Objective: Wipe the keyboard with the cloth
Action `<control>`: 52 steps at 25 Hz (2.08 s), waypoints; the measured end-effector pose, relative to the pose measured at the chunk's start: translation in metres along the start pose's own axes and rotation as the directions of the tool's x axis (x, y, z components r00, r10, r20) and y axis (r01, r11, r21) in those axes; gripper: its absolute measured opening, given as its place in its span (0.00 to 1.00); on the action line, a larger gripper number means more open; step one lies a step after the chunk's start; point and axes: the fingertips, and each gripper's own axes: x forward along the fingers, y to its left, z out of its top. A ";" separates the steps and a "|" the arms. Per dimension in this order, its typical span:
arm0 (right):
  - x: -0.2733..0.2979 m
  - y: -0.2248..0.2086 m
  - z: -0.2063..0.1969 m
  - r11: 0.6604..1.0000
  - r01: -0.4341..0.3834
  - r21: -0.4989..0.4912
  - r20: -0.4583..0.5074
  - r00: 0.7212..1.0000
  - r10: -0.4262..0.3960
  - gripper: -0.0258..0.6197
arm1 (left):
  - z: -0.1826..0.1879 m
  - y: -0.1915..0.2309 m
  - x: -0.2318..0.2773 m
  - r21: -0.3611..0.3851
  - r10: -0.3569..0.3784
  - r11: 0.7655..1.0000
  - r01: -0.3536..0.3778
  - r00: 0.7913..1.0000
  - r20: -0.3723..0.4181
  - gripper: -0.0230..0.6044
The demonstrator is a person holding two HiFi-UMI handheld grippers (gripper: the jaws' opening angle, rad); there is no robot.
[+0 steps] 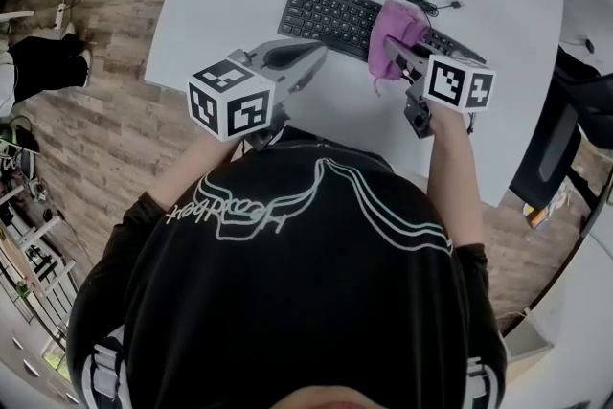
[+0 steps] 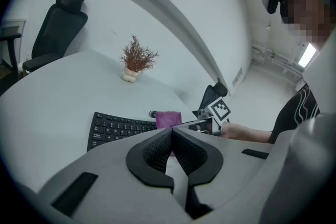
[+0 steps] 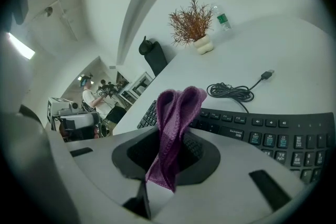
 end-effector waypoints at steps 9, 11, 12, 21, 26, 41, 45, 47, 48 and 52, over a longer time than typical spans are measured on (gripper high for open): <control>0.010 -0.016 -0.010 0.999 0.049 0.021 -0.042 0.998 -0.048 0.14 | -0.005 0.000 -0.008 -0.010 0.014 1.000 -0.014 1.000 0.004 0.05; 0.012 -0.020 -0.011 0.998 0.057 0.030 -0.048 0.997 -0.055 0.14 | -0.006 0.001 -0.007 -0.011 0.013 1.000 -0.012 1.000 0.003 0.05; 0.012 -0.022 -0.011 0.998 0.059 0.033 -0.052 0.997 -0.058 0.14 | -0.006 0.001 -0.006 -0.012 0.012 1.000 -0.012 1.000 0.003 0.05; 0.015 -0.025 -0.012 0.998 0.051 0.039 -0.069 0.996 -0.048 0.14 | -0.003 0.003 -0.001 -0.008 0.009 1.000 -0.009 1.000 -0.001 0.05; -0.003 -0.035 -0.014 0.998 0.057 0.037 -0.072 0.996 -0.054 0.14 | -0.002 -0.013 0.013 0.000 0.005 1.000 -0.005 1.000 -0.008 0.05; -0.034 -0.062 -0.022 0.992 0.090 0.084 -0.049 0.995 -0.086 0.14 | -0.001 -0.022 0.030 0.012 -0.017 1.000 0.018 0.999 -0.030 0.05; -0.037 -0.066 -0.022 0.990 0.103 0.094 -0.042 0.994 -0.099 0.14 | 0.000 -0.019 0.031 0.011 -0.023 1.000 0.023 0.999 -0.033 0.05; -0.044 -0.071 -0.023 0.989 0.110 0.101 -0.039 0.994 -0.107 0.14 | 0.000 -0.022 0.033 0.012 -0.027 1.000 0.028 0.999 -0.034 0.05; -0.047 -0.073 -0.023 0.988 0.115 0.104 -0.038 0.993 -0.111 0.14 | 0.001 -0.023 0.035 0.013 -0.030 0.999 0.030 0.999 -0.035 0.05; -0.052 -0.080 -0.024 0.983 0.137 0.120 -0.031 0.990 -0.134 0.14 | 0.002 -0.021 0.034 0.017 -0.043 0.999 0.043 0.998 -0.038 0.05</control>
